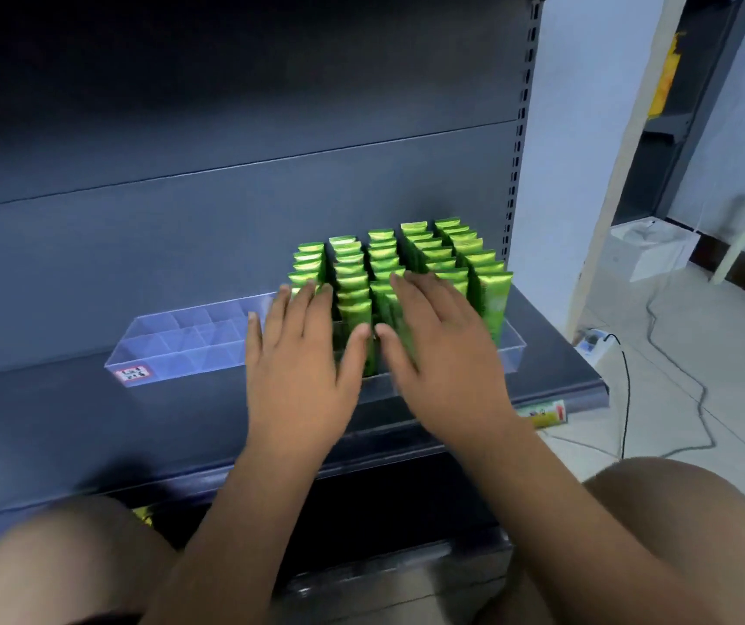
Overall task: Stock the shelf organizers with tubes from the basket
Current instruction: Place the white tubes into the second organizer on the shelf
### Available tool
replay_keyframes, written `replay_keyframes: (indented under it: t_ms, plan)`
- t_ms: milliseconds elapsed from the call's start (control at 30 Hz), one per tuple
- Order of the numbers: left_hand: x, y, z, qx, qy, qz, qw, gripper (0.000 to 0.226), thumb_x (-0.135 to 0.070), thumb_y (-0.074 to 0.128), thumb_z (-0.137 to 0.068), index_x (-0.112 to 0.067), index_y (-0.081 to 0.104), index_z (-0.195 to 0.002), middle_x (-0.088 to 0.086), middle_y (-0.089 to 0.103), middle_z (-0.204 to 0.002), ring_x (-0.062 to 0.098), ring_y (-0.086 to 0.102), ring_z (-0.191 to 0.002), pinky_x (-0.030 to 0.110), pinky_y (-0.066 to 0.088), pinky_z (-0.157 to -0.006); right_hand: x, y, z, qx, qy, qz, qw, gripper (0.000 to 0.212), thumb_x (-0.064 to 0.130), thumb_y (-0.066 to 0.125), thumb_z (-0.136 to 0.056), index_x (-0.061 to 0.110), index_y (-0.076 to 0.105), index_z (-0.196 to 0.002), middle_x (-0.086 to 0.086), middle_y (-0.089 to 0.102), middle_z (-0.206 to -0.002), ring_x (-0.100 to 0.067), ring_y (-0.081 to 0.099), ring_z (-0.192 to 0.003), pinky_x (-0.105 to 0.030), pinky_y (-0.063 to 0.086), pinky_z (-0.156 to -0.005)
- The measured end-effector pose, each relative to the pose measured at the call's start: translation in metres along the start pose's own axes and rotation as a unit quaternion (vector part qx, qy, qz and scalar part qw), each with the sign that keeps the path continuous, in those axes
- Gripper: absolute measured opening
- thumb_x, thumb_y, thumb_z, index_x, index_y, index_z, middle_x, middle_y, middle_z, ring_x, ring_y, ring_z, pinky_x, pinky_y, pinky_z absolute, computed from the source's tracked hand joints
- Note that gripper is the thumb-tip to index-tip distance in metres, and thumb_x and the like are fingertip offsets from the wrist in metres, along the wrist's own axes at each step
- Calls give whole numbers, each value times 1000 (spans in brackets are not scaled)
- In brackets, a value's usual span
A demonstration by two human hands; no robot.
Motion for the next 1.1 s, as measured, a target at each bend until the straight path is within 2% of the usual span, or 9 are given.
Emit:
replay_keyframes:
  t_ms: [133, 333, 500, 600, 667, 800, 933, 1033, 1100]
  plan:
    - [88, -48, 45, -28, -96, -94, 991, 68, -60, 29, -101, -15, 42, -151, 3, 40, -160, 27, 27, -152, 55, 17, -124, 87, 42, -1, 79, -33, -82, 993, 58, 47, 40, -103, 15, 41, -151, -3, 41, -157, -21, 32, -148, -40, 29, -122]
    - [211, -139, 138, -61, -248, -204, 945, 69, -58, 34, -100, -11, 46, -148, 7, 45, -157, 30, 33, -149, 57, 22, -121, 252, 106, 18, 149, -133, -194, 961, 61, 49, 36, -100, 14, 45, -149, -4, 43, -156, -21, 32, -148, -39, 28, -122]
    - [297, -212, 258, -75, -390, -276, 875, 73, -60, 27, -97, -11, 47, -146, 8, 46, -156, 31, 36, -148, 57, 24, -121, 416, 168, 81, 235, -256, -282, 894, 58, 46, 40, -97, 10, 53, -141, -10, 52, -147, -30, 44, -139, -44, 39, -114]
    - [333, -232, 328, -62, -473, -295, 828, 72, -62, 25, -98, -12, 46, -146, 8, 46, -156, 31, 35, -148, 54, 22, -121, 479, 203, 128, 283, -299, -312, 856, 47, 35, 52, -97, 7, 57, -135, -11, 57, -137, -31, 52, -129, -43, 43, -108]
    - [354, -232, 371, -49, -521, -287, 803, 70, -61, 26, -99, -13, 45, -145, 8, 46, -155, 30, 34, -148, 52, 22, -122, 504, 233, 161, 343, -298, -319, 831, 40, 30, 58, -96, 9, 59, -130, -10, 60, -131, -31, 55, -122, -41, 45, -101]
    - [393, -203, 441, -25, -591, -225, 775, 57, -54, 40, -102, -12, 50, -139, 9, 53, -147, 30, 41, -142, 50, 30, -120, 513, 311, 228, 520, -271, -236, 775, 27, 34, 50, -98, 16, 60, -115, -8, 63, -120, -32, 59, -110, -43, 52, -87]
    - [431, -153, 495, -13, -669, -100, 736, 53, -51, 47, -102, -12, 52, -137, 10, 57, -139, 30, 48, -133, 44, 39, -110, 497, 375, 265, 622, -212, -156, 738, 28, 32, 52, -98, 13, 63, -115, -12, 66, -116, -33, 62, -102, -42, 54, -87]
    - [465, -112, 534, -37, -755, 2, 654, 52, -52, 48, -101, -12, 55, -133, 14, 61, -132, 35, 56, -121, 42, 45, -98, 480, 416, 285, 665, -144, -122, 723, 23, 28, 52, -98, 14, 67, -109, -12, 68, -105, -34, 64, -97, -41, 55, -84]
    - [485, -85, 556, -42, -796, 50, 601, 51, -52, 47, -100, -11, 58, -128, 16, 66, -126, 36, 62, -110, 38, 47, -87, 471, 444, 303, 689, -106, -113, 708, 19, 26, 53, -98, 16, 69, -95, -10, 68, -97, -32, 66, -90, -37, 54, -75]
Point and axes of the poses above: each hand's wrist, its own z-axis away from the middle knuckle, its own y-axis out of the palm, x = y × z, the point moved 5 cm from there along -z, towards the middle knuckle
